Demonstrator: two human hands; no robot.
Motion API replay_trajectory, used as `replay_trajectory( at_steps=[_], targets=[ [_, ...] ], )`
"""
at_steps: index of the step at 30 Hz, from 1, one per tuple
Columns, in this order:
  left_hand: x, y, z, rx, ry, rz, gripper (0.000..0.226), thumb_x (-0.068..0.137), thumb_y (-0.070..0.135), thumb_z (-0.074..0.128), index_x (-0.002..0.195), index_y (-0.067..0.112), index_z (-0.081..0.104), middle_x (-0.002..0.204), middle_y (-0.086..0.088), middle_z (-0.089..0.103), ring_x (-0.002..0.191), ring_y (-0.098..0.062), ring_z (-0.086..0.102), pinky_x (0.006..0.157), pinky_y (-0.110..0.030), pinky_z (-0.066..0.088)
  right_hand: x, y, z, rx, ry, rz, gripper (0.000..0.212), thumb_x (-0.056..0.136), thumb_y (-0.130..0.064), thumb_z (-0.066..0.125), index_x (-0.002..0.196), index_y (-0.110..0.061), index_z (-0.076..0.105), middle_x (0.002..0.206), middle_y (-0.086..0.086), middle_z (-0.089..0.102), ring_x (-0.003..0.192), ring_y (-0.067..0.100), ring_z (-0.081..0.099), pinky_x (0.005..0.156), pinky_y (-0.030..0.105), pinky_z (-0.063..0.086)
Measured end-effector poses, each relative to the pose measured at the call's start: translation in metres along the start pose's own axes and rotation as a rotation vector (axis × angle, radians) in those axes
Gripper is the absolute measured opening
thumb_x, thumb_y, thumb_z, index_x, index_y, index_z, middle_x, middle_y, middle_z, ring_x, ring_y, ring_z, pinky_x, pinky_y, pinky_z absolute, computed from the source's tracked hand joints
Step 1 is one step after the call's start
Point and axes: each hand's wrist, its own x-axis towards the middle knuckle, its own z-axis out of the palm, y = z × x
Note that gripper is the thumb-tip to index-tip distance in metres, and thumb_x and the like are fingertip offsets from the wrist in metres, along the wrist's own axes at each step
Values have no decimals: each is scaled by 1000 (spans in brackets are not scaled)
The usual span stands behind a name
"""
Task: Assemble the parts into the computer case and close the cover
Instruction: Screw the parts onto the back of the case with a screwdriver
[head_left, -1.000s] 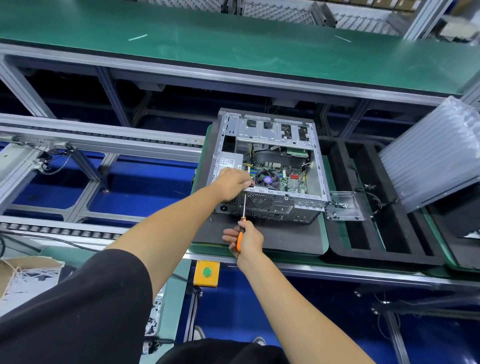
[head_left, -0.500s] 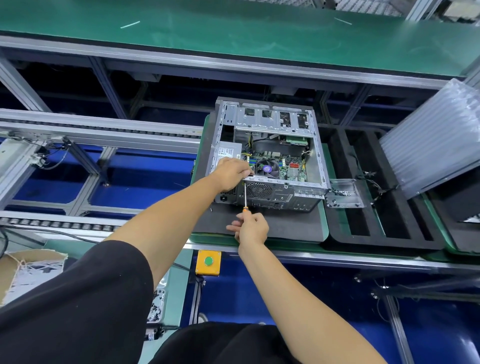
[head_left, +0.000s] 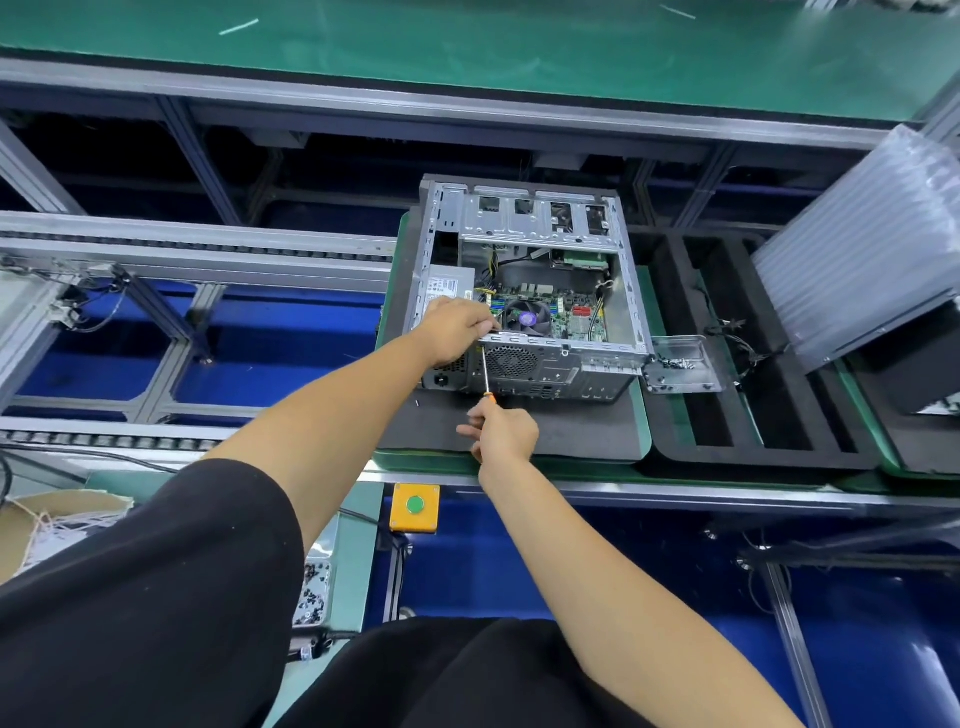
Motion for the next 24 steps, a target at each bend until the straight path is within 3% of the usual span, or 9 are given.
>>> replay_trajectory(
  at_steps=[3,6,11,16,18,21,24],
  targets=[
    [0,1,0,-6,21,2,28,108,21,41,111,15,69,113,-3,68,113,-26,57,106,-37,27,-2,-2,3,20,-32,46,15,96,-18,61,86,-7,62,65,5,73,56,20,73,45,25,39],
    [0,1,0,-10,27,3,29,108,21,42,113,16,69,115,-2,68,115,-25,56,106,-37,26,-7,-11,11,132,-174,201,21,97,-20,58,80,-9,56,64,11,74,44,19,66,38,17,35],
    [0,0,2,-27,25,1,29,109,22,41,116,17,69,121,0,66,121,-23,53,110,-38,22,-8,-14,15,108,-168,276,27,98,-24,55,74,-11,53,60,7,71,32,14,47,37,15,32],
    [0,-3,5,-45,16,-1,28,108,22,41,115,19,68,119,2,65,121,-21,52,110,-38,20,-7,-4,12,49,-86,154,12,82,-6,62,85,-8,51,67,7,52,42,14,36,38,20,25],
    [1,-5,6,-58,17,-3,28,108,21,42,116,21,68,121,3,65,122,-19,51,108,-35,18,-6,4,10,-2,-49,13,21,81,1,61,94,-10,49,75,14,55,43,15,41,38,22,29],
    [2,-6,8,-56,18,1,27,108,21,42,115,22,68,117,6,64,121,-18,51,107,-35,19,-2,13,4,-71,18,-162,17,89,-1,61,88,-11,46,81,10,71,45,14,63,48,28,42],
    [3,-8,9,-59,27,8,27,108,21,41,113,21,68,113,7,64,119,-17,52,101,-31,18,1,13,1,-69,47,-147,15,98,-13,61,87,-9,52,79,8,73,54,22,74,51,29,47]
  ],
)
